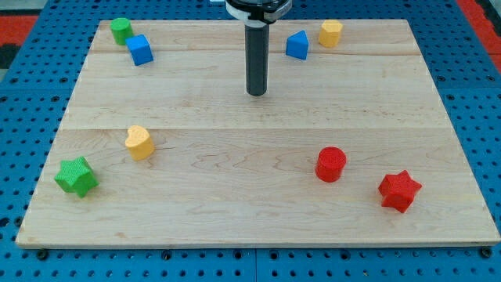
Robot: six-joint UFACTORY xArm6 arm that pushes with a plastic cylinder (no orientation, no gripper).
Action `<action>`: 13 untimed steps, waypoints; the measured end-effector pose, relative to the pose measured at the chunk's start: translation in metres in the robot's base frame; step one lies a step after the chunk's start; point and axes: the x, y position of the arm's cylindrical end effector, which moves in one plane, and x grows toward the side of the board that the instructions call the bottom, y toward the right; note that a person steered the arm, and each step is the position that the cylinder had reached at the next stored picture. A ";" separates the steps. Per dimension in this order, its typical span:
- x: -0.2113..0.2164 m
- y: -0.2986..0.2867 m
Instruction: Slide the hexagon and triangle diagonal to each other
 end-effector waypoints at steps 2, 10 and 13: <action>0.000 0.000; -0.004 0.007; -0.049 0.105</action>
